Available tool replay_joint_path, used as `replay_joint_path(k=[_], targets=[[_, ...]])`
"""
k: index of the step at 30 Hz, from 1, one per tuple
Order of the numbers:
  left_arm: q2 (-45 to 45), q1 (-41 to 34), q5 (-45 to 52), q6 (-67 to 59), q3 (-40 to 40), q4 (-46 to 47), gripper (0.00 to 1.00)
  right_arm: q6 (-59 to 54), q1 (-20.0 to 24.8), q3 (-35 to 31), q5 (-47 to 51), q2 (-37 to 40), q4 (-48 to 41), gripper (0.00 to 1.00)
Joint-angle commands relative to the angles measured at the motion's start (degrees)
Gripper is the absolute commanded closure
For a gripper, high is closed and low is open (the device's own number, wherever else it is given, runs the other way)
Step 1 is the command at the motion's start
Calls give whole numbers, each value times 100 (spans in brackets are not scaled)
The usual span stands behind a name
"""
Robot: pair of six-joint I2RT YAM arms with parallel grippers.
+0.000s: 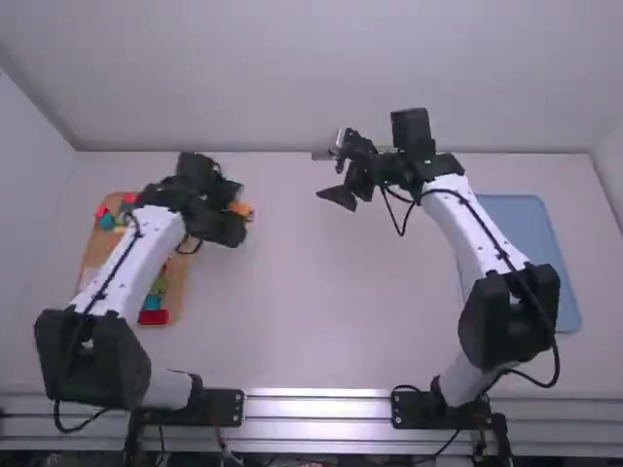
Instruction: Assemble lego blocks to make yellow taxi
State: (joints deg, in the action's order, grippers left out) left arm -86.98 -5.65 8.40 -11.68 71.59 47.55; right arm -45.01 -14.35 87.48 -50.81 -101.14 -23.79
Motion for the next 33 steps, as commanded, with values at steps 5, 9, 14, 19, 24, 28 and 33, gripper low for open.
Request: replay_joint_path(k=[5,9,14,19,24,28,33], targets=[[-820,-1366,-31,-1956,-81,-214,58,13,422,181,-1126,-42,-186,1],[-1388,-1930,-15,-2684,-79,-328,64,20,590,181,-1419,-42,-258,1],[-1908,-2393,343,-3554,-81,-350,67,17,706,181,-1572,-42,-256,1],[-2041,-2649,297,-3615,-157,-444,64,17,767,181,-1733,-42,-234,1],[-2044,-2793,247,-3569,-494,-946,57,20,750,181,-1733,-42,-236,1],[-2044,-2815,-15,-3571,-925,-1602,52,20,756,181,-1735,-42,-240,1],[-2039,-2811,-358,-3532,-1010,-1655,32,20,756,181,-1735,-42,-238,1]])
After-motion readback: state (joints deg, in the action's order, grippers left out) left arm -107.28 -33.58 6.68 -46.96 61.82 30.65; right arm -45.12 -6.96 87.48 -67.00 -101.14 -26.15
